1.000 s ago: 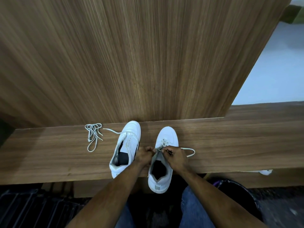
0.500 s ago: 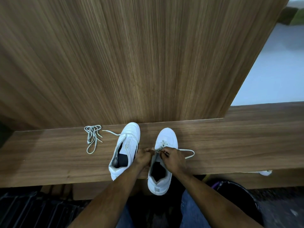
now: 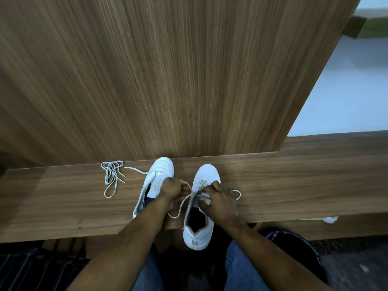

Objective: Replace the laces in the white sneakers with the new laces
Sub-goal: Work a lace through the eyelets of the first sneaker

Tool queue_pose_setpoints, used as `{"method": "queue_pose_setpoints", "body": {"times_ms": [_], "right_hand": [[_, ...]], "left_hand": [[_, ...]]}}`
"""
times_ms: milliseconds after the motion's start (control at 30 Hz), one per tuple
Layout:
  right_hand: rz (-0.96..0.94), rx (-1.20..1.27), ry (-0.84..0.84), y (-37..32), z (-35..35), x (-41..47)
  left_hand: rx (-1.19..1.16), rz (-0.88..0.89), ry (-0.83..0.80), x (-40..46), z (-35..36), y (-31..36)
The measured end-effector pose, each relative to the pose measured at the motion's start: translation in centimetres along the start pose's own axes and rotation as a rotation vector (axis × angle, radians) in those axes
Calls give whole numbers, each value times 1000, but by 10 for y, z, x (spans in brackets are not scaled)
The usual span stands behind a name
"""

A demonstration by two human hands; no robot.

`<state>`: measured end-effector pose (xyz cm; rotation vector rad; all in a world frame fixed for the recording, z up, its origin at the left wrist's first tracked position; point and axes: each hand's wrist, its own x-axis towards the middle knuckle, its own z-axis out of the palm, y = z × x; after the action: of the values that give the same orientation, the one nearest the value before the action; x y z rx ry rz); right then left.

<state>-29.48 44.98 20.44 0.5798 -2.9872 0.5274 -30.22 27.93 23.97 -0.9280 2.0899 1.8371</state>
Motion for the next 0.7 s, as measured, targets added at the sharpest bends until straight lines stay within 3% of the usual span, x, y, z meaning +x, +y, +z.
{"method": "queue_pose_setpoints", "body": {"times_ms": [133, 233, 300, 433, 567, 700], "right_hand": [[15, -61, -58, 4, -5, -10], [85, 10, -94, 3, -9, -10], [113, 54, -117, 1, -9, -10], [133, 101, -141, -2, -8, -10], [172, 110, -175, -5, -8, -10], [180, 117, -197, -6, -9, -10]], "left_hand": [[-493, -7, 22, 7, -38, 44], [-804, 36, 152, 8, -74, 78], [-889, 86, 217, 5, -85, 87], [-585, 101, 202, 5, -60, 46], [-234, -11, 35, -4, -15, -15], [78, 69, -79, -10, 12, -30]]}}
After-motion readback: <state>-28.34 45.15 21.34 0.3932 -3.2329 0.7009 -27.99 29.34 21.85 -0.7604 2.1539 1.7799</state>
